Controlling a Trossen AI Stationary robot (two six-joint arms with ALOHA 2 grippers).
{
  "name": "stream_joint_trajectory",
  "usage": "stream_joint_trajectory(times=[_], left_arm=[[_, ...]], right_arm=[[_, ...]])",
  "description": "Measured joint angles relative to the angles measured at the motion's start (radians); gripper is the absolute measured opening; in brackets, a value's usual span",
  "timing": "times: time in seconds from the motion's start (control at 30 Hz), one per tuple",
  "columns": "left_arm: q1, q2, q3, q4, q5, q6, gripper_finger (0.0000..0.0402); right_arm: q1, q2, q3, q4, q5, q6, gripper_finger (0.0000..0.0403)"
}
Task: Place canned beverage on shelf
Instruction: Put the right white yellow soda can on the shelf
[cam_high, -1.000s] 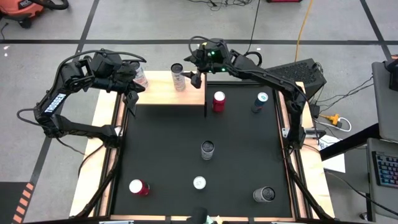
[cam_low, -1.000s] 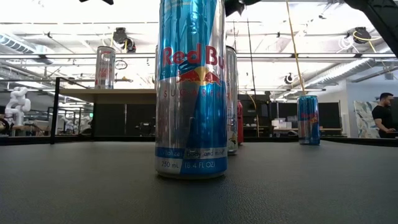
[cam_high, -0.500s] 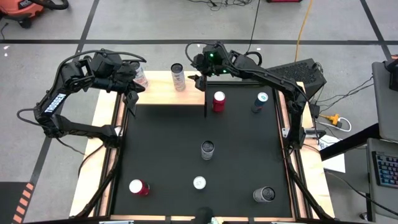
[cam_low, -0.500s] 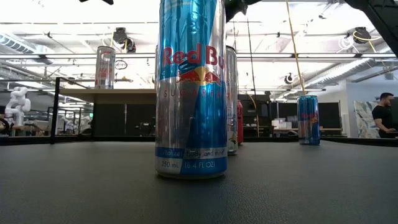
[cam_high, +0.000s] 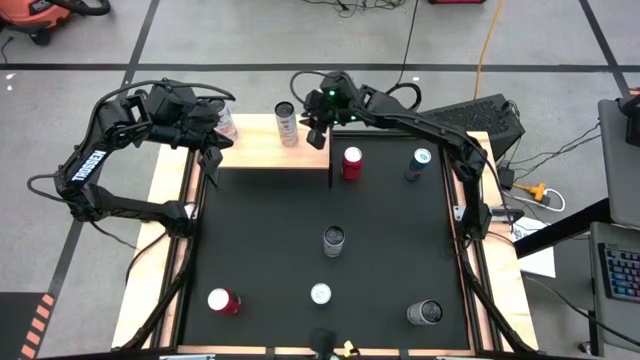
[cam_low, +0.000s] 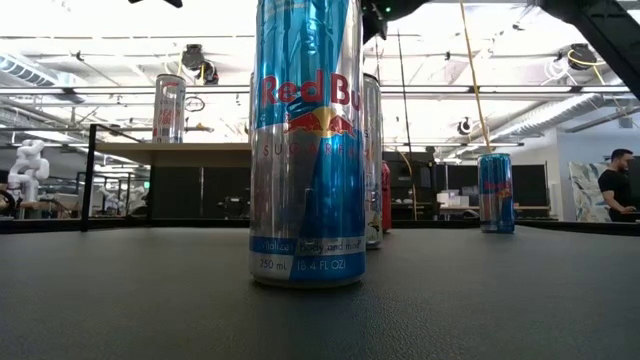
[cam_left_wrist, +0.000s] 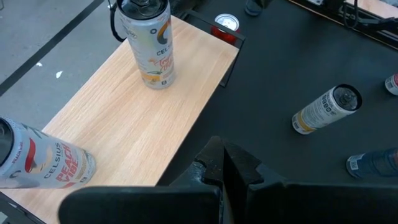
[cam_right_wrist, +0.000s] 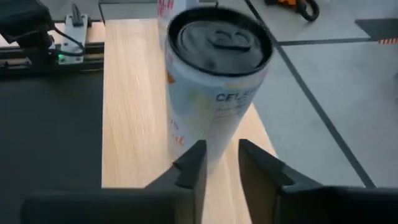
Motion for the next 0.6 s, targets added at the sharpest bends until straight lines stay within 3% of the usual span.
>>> stream_joint_trajectory(times=[0.27,0.6], left_arm=[[0.0,0.0,0.0,-0.002,0.0,0.003,0.0001],[0.0,0.0,0.0,-0.002,0.0,0.003,0.0001]], right_arm=[[0.0,0.026,0.0,0.007,0.0,0.046,0.0005],[0.002,0.047,0.0,0.013,-0.001,0.066,0.0001]])
